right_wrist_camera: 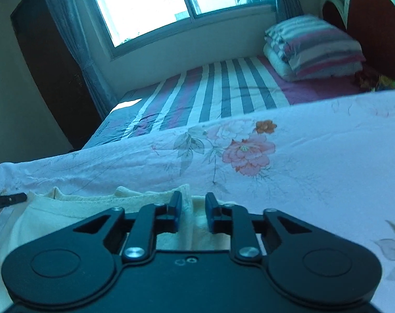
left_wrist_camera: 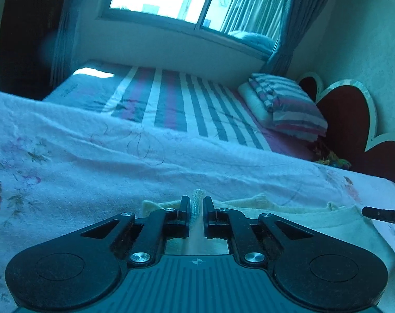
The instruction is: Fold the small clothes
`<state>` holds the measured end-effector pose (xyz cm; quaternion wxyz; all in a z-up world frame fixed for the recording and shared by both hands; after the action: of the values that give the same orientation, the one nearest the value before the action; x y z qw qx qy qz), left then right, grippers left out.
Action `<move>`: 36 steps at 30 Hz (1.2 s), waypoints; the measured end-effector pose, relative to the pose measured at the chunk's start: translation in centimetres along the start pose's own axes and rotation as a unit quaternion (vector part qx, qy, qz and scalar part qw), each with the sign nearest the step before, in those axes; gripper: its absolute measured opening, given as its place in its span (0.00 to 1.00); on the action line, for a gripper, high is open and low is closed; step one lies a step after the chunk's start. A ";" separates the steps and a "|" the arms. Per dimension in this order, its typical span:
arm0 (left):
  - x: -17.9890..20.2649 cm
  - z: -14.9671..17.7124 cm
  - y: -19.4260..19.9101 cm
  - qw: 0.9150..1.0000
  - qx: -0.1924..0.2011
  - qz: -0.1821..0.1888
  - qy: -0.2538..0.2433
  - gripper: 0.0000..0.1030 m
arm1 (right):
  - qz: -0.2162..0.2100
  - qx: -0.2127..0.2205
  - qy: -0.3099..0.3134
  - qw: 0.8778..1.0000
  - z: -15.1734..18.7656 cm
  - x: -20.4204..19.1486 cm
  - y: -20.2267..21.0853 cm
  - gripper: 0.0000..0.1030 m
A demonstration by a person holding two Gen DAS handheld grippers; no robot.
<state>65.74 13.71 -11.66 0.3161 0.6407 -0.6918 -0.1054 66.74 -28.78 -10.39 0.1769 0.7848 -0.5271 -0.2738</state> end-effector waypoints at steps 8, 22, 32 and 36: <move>10.7 3.9 3.6 0.994 0.014 0.062 -0.095 0.49 | -0.096 -0.015 0.128 0.987 2.6 -10.3 2.2 0.23; 6.8 2.5 -1.7 0.995 -0.030 -0.024 -0.092 0.49 | 0.047 -0.014 0.121 0.991 1.9 -7.6 -2.2 0.25; 10.3 4.9 4.8 0.996 -0.004 0.008 -0.083 0.49 | -0.018 0.020 0.076 0.997 2.3 -7.5 4.1 0.39; 13.6 7.5 5.2 0.995 -0.009 0.021 -0.099 0.49 | -0.048 -0.003 0.133 0.990 5.4 -13.2 4.0 0.43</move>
<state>57.46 -0.40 -10.46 0.2541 0.6097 -0.7316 -0.1684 56.60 -17.99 -9.21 0.2345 0.8381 -0.4596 -0.1773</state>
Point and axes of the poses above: each gripper's, at about its wrist camera, not at the fingertips, and y roughly against the way its jaws point, x to its right, z to its underside, the point moved 1 cm from there along -y, roughly the way its jaws point, and after that the axes turned 2 degrees about y, right-handed, at the moved point
